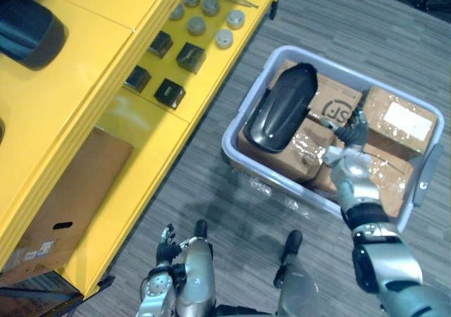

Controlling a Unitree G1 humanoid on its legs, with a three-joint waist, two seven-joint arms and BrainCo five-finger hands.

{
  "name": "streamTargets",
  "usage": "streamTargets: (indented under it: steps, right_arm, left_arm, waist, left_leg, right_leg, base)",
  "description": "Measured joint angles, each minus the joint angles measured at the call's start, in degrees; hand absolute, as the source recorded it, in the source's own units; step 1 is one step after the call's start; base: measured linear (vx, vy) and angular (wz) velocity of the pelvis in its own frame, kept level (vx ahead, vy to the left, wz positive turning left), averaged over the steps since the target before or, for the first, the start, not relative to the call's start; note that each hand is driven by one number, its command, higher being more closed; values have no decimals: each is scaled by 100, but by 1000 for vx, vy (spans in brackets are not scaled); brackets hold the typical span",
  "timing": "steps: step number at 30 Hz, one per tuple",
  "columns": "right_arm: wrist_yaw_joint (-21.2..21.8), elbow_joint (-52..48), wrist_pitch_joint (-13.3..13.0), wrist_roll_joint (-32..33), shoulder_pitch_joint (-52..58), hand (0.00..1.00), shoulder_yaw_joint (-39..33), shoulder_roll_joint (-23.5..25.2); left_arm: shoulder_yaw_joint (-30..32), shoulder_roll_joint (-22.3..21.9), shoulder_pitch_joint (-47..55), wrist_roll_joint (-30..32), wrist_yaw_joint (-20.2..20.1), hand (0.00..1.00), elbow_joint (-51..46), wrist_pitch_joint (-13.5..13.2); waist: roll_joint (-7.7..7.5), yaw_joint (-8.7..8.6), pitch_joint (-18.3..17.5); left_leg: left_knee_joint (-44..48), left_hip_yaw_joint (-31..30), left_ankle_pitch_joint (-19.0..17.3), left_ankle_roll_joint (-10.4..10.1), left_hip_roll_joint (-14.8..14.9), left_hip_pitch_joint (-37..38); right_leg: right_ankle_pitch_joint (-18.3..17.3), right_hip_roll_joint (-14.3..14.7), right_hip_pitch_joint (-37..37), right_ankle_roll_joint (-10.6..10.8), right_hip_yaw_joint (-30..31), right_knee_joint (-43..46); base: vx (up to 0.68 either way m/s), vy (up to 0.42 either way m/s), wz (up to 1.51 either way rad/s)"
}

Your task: Walk over and take plastic housings, then place them on the shelf

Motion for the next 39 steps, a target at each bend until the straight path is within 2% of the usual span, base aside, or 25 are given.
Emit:
streamTargets:
  steps: [2, 14, 17, 19, 23, 24, 31, 34, 36, 39]
  right_arm:
    - [36, 181, 101, -3, -51, 0, 26, -30]
    - [43, 864, 668, -124, -830, 0, 448, -320]
    - [17, 1005, 791, -140, -906, 0, 546, -471]
    - [-113, 1168, 1085, -176, -1088, 0, 614, -645]
    - [-379, 1433, 1465, -182, -1366, 0, 610, -818]
    - [-399, 1474, 1574, -184, -1415, 100, 610, -867]
    - [-57, 1778, 1922, -545, -1611, 100, 696, -1080]
    - [302, 1876, 2110, -924, -1695, 100, 884, -1356]
    - [566, 1918, 2327, -1205, -1808, 100, 901, -1499]
    - [769, 1935, 2484, -1606, -1862, 100, 1062, -1589]
  left_arm:
    - [-53, 10, -38, -4, -4, 0, 2, 1]
    - [-268, 17, -193, -251, -96, 0, 153, -36]
    - [-348, 24, -241, -292, -96, 0, 181, -60]
    - [-474, 27, -263, -300, -95, 0, 184, -119]
    - [-489, 12, -368, -505, -92, 0, 287, -134]
    - [-499, 0, -392, -511, -92, 0, 329, -132]
    - [-667, 27, -413, -697, -97, 0, 351, -165]
    - [-710, 17, -413, -736, -103, 0, 374, -162]
    - [-731, -31, -412, -742, -103, 0, 415, -156]
    - [-849, -30, -414, -784, -105, 0, 414, -161]
  waist:
    - [4, 72, 4]
    - [151, 132, 94]
    - [165, 208, 93]
    - [188, 225, 82]
    - [247, 355, 110]
    - [268, 366, 103]
    - [293, 398, 109]
    - [395, 408, 111]
    - [477, 415, 85]
    - [555, 420, 84]
  left_leg:
    - [0, -14, 15, -2, 0, -2]
    - [-269, -177, 344, -26, -48, -89]
    - [-292, -188, 376, -28, -50, -122]
    - [-307, -305, 421, -33, -70, -231]
    - [-389, -355, 517, -41, -87, -257]
    - [-389, -383, 541, -33, -113, -273]
    - [-416, -481, 588, -22, -171, -290]
    - [-478, -508, 631, -22, -172, -287]
    - [-590, -516, 699, -37, -171, -289]
    - [-591, -544, 709, -44, -168, -290]
  right_leg:
    - [-24, -13, -11, 3, -39, 58]
    - [-51, -69, -209, -26, -230, 283]
    - [-67, -80, -270, -46, -243, 333]
    - [-79, -88, -306, -62, -369, 364]
    - [-97, -108, -370, -74, -408, 442]
    - [-103, -130, -371, -68, -429, 462]
    - [-178, -203, -371, -59, -532, 589]
    - [-198, -207, -392, -74, -559, 620]
    - [-221, -213, -467, -87, -562, 676]
    - [-240, -211, -462, -89, -590, 708]
  base:
    - [-42, 15, 7]
    - [-33, 5, 7]
    - [-32, 6, 2]
    - [-39, 1, 21]
    - [-19, -2, 9]
    - [-22, 8, 11]
    - [-28, 12, 9]
    - [-12, -2, 3]
    - [5, -6, 2]
    - [10, -6, 3]
